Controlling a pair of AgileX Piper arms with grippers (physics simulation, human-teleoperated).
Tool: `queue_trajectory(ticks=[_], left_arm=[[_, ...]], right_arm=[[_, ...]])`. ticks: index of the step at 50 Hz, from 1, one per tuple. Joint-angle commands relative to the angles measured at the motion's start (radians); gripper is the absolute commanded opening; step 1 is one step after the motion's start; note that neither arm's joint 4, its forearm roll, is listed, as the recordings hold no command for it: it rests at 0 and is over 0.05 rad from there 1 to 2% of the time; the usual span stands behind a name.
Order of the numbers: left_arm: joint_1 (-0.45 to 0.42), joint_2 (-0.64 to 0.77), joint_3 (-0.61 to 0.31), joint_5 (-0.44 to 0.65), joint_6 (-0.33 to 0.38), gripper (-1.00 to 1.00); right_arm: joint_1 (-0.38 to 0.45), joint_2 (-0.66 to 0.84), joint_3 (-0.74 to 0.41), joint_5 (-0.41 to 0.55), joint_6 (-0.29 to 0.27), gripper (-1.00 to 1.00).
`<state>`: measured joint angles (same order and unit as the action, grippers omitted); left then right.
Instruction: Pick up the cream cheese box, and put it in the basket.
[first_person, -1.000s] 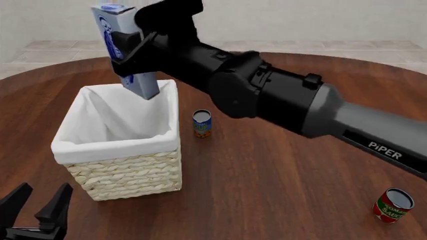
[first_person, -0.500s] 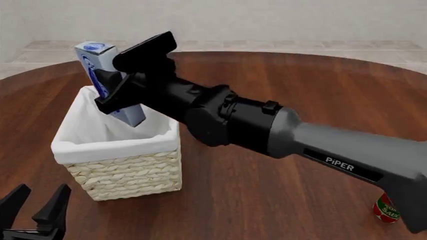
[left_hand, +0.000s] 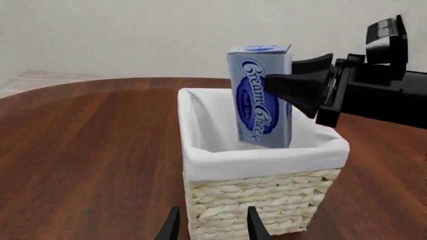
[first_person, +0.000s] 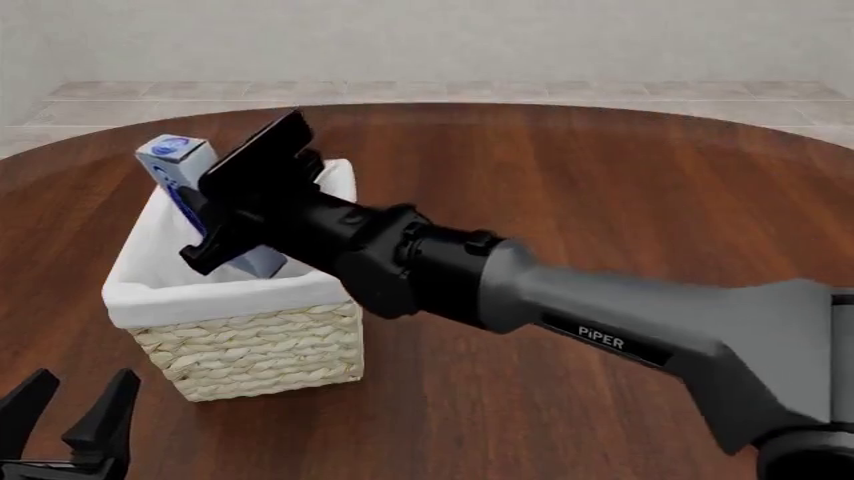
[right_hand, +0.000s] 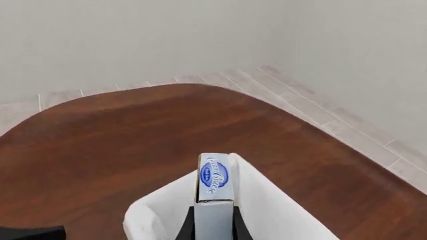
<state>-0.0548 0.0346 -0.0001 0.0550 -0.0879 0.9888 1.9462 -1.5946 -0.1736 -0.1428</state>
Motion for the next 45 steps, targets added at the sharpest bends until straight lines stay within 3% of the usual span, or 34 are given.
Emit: queue_trajectory(ticks=[1, 9, 31, 32, 45], left_arm=[[-0.002, -0.005, 0.0, 0.003, -0.002, 1.0], [-0.003, -0.006, 0.0, 0.003, -0.003, 1.0], [-0.01, -0.009, 0.0, 0.004, -0.004, 1.0], [-0.01, -0.009, 0.0, 0.004, -0.004, 1.0], [-0.015, -0.008, 0.0, 0.004, -0.002, 1.0]], right_arm=[[0.007, 0.039, -0.025, 0.001, -0.041, -1.0], [0.012, 0.051, -0.027, -0.004, -0.09, -1.0], [0.005, 0.051, -0.029, -0.001, -0.084, -1.0], [0.005, 0.045, -0.025, -0.003, -0.086, 1.0], [0.005, 0.02, -0.006, -0.011, -0.083, 1.0]])
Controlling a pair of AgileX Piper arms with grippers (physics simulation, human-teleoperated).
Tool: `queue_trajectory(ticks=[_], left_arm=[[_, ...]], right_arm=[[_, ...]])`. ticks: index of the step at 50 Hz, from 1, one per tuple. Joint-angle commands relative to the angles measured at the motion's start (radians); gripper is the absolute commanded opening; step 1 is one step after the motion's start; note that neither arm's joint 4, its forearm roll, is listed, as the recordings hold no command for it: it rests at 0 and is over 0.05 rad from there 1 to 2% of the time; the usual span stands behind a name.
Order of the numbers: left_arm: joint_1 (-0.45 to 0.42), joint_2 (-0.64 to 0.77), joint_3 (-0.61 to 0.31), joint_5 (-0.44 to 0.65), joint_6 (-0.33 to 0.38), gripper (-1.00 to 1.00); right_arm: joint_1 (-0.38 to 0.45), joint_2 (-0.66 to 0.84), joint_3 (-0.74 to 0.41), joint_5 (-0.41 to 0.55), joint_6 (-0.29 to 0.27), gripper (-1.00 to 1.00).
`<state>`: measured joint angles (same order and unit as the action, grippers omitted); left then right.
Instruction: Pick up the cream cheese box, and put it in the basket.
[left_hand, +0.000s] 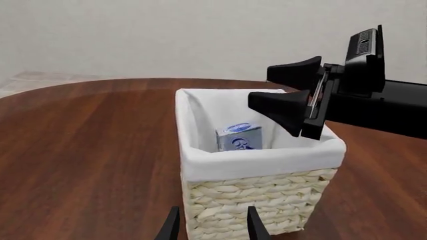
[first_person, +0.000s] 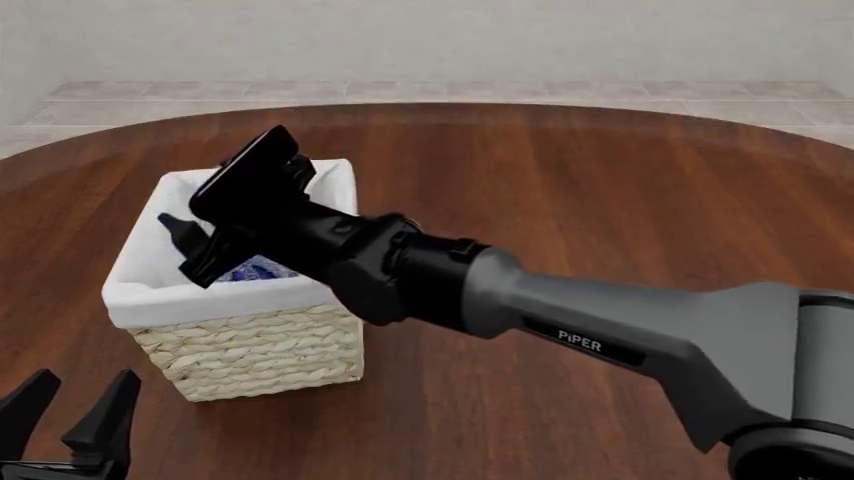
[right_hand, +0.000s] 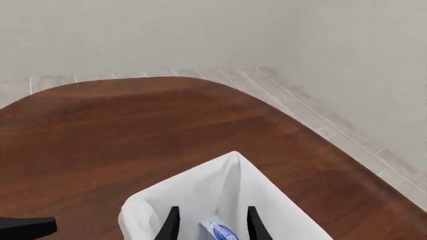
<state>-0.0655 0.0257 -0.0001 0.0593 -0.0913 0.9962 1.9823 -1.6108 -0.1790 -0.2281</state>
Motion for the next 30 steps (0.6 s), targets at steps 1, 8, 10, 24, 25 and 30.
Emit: queue_trajectory(ticks=[1, 8, 10, 24, 25, 30], left_arm=[[-0.005, 0.001, 0.0, -0.001, 0.001, 1.0], [-0.007, 0.002, 0.0, -0.001, -0.001, 1.0], [-0.008, 0.002, 0.0, -0.001, -0.001, 1.0], [-0.011, 0.001, 0.0, -0.001, 0.0, 1.0], [-0.011, 0.001, 0.0, -0.001, 0.0, 1.0], [-0.015, 0.002, 0.0, -0.001, 0.001, 1.0]], right_arm=[[-0.002, -0.018, 0.012, -0.006, 0.002, 1.0], [-0.004, -0.038, 0.028, -0.01, 0.005, 1.0], [-0.004, -0.047, 0.038, -0.011, 0.005, 1.0], [-0.004, -0.172, 0.172, -0.033, 0.041, 1.0], [-0.006, -0.183, 0.182, -0.036, 0.042, 1.0], [-0.011, -0.255, 0.241, -0.034, 0.075, 1.0]])
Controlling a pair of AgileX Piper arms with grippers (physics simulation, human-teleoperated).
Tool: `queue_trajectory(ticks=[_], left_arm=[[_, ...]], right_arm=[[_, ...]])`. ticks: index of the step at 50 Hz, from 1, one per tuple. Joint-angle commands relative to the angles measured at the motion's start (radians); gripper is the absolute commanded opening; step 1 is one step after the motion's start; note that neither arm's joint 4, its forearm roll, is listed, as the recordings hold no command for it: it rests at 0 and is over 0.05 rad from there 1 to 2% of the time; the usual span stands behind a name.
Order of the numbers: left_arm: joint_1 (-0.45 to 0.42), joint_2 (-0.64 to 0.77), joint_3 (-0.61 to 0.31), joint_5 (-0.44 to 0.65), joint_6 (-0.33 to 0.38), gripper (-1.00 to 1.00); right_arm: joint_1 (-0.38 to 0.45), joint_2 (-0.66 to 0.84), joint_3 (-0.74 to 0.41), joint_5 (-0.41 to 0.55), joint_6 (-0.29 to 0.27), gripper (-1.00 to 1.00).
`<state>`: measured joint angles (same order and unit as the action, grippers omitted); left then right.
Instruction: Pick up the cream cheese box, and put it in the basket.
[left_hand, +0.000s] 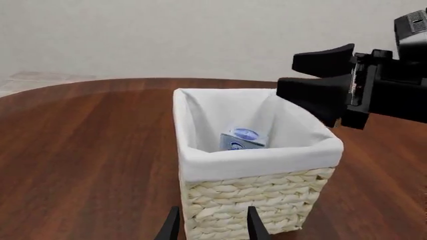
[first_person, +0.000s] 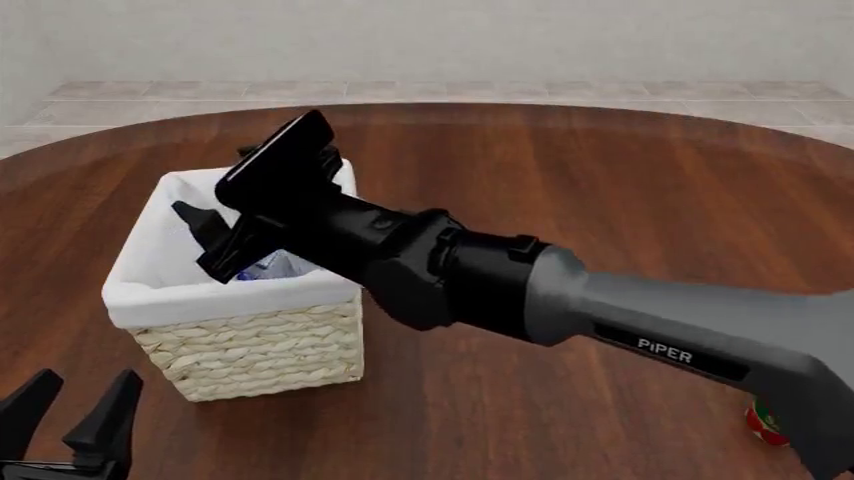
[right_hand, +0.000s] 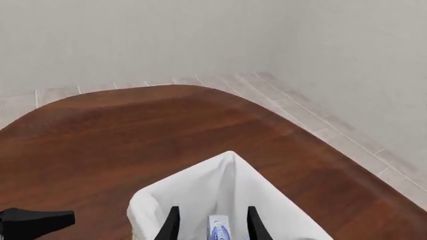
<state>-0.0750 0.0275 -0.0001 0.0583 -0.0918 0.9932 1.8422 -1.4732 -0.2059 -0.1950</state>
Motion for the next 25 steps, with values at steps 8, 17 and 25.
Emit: queue_trajectory(ticks=[8, 17, 25], left_arm=[[-0.007, -0.005, 0.0, 0.001, 0.006, 1.0], [-0.023, -0.009, 0.0, 0.002, 0.003, 1.0], [-0.025, -0.011, 0.0, 0.003, 0.002, 1.0]], right_arm=[[-0.023, -0.254, 0.212, -0.005, 0.066, 1.0], [-0.058, -0.444, 0.366, -0.008, 0.061, 1.0], [-0.126, -0.587, 0.496, 0.0, 0.08, 1.0]])
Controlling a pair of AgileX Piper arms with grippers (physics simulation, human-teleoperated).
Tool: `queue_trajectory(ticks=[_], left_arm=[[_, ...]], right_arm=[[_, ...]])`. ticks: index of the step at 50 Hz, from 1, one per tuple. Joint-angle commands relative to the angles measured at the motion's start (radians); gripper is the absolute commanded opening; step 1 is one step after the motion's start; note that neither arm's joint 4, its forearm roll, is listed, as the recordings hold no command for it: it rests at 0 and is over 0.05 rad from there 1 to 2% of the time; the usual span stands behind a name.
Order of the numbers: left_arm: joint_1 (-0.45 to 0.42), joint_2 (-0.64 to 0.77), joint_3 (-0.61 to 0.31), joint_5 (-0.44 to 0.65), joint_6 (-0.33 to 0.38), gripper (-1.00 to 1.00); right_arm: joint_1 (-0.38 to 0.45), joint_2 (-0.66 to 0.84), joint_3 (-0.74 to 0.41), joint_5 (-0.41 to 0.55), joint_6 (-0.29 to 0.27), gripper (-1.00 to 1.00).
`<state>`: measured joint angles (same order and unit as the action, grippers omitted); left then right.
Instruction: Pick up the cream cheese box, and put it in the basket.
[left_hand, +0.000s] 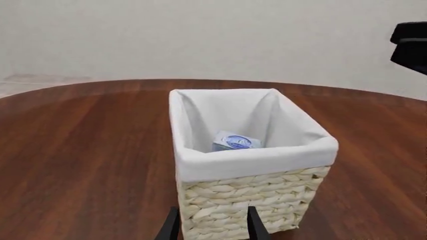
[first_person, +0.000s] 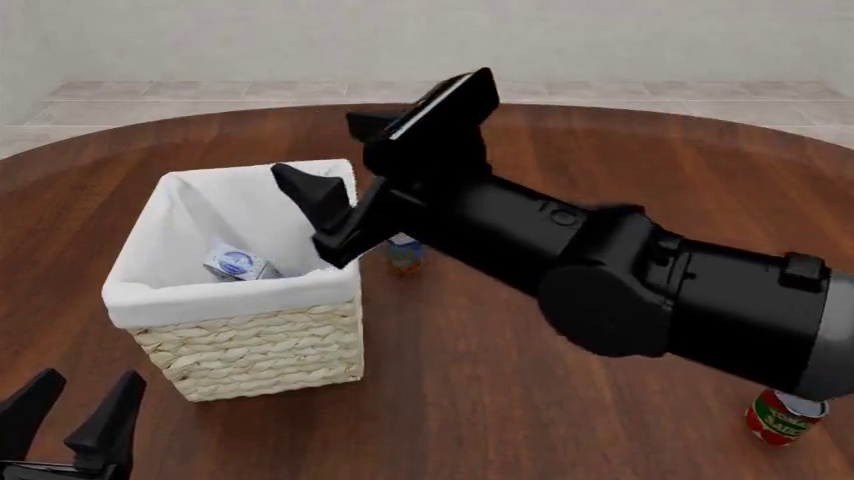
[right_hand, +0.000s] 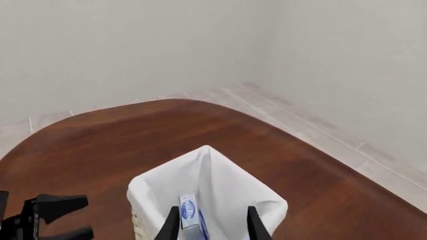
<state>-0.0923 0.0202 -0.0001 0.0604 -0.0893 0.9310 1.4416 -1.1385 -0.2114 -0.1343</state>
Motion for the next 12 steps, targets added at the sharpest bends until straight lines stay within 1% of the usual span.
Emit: queue_trajectory(ticks=[1, 6, 9, 12], left_arm=[[-0.01, -0.003, 0.0, 0.001, 0.0, 1.0], [-0.019, -0.004, 0.0, 0.001, 0.003, 1.0], [-0.023, -0.005, 0.0, 0.001, 0.004, 1.0], [-0.023, -0.005, 0.0, 0.001, 0.004, 1.0]], right_arm=[[-0.069, -0.204, 0.172, 0.011, 0.024, 1.0], [-0.076, -0.266, 0.216, 0.032, 0.02, 1.0], [-0.081, -0.314, 0.248, 0.045, 0.03, 1.0], [-0.107, -0.364, 0.3, 0.05, 0.046, 1.0]])
